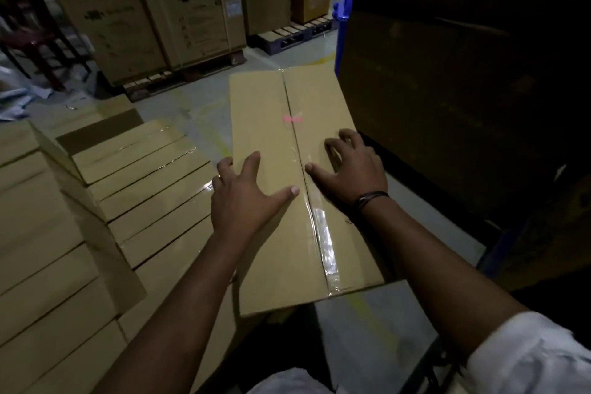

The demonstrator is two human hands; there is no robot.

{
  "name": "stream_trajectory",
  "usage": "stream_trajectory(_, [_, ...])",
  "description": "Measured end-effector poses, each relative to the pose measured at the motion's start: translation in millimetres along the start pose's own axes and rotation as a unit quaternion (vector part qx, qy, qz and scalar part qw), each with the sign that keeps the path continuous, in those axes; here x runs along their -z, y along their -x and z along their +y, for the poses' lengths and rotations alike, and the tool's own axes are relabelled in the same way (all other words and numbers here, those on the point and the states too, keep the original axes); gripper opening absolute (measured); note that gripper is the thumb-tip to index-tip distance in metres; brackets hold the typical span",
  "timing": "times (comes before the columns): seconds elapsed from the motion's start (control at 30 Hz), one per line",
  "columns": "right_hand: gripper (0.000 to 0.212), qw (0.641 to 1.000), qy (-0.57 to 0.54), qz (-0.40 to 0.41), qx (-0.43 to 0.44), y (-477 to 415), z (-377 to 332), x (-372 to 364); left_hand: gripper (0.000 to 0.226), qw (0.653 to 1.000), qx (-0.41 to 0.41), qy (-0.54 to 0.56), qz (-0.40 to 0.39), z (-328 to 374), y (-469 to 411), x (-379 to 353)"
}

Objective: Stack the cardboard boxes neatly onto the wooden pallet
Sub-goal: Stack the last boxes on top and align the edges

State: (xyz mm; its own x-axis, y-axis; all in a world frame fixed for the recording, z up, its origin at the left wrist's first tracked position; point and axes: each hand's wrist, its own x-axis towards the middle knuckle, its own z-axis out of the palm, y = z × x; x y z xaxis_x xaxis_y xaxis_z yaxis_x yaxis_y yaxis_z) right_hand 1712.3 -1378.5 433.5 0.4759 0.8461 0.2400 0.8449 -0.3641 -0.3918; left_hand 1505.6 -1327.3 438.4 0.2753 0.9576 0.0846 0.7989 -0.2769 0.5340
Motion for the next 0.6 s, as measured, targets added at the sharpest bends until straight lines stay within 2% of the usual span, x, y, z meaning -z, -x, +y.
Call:
stream_trajectory(0.37, [0.068, 1.0, -0.003, -0.01, 0.007, -126, 37, -29, 0.102, 0.999, 0.018, -0.027, 0.01, 38, -117, -44])
stream_trajectory(0.6, [0.069, 0.998, -0.022, -0.042, 0.036, -200, 106, -54, 0.103, 0.996, 0.038, -0.079, -0.006, 89, -167, -108])
